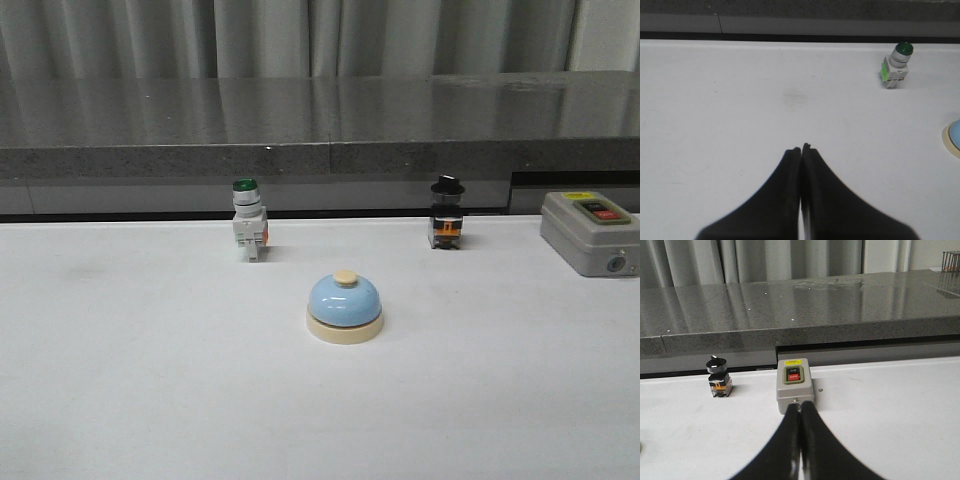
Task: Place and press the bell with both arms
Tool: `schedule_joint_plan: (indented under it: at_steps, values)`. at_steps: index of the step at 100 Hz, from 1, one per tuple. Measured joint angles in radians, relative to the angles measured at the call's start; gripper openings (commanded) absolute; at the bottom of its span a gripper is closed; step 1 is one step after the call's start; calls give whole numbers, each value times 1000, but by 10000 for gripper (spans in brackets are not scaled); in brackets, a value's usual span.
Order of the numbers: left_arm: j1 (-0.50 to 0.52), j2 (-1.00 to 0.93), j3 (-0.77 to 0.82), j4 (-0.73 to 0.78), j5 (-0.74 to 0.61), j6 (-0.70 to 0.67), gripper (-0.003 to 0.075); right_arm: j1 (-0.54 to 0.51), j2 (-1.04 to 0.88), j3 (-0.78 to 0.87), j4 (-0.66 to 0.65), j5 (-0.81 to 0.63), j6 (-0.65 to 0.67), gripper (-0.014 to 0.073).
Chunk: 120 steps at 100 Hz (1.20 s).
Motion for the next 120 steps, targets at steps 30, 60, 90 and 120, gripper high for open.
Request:
schedule_joint_plan:
  at_steps: [30,60,90,120]
  values:
    - [0,-331,108,1,-13,0,-20,0,0,0,0,0,0,-60]
    - [0,-551,208,2,30,0,-20,0,0,0,0,0,0,-60]
    - [8,-719,402,48,-173,0,-20,0,0,0,0,0,0,-60]
    - [93,-719,585,48,-404,0,-20,0,0,0,0,0,0,-60]
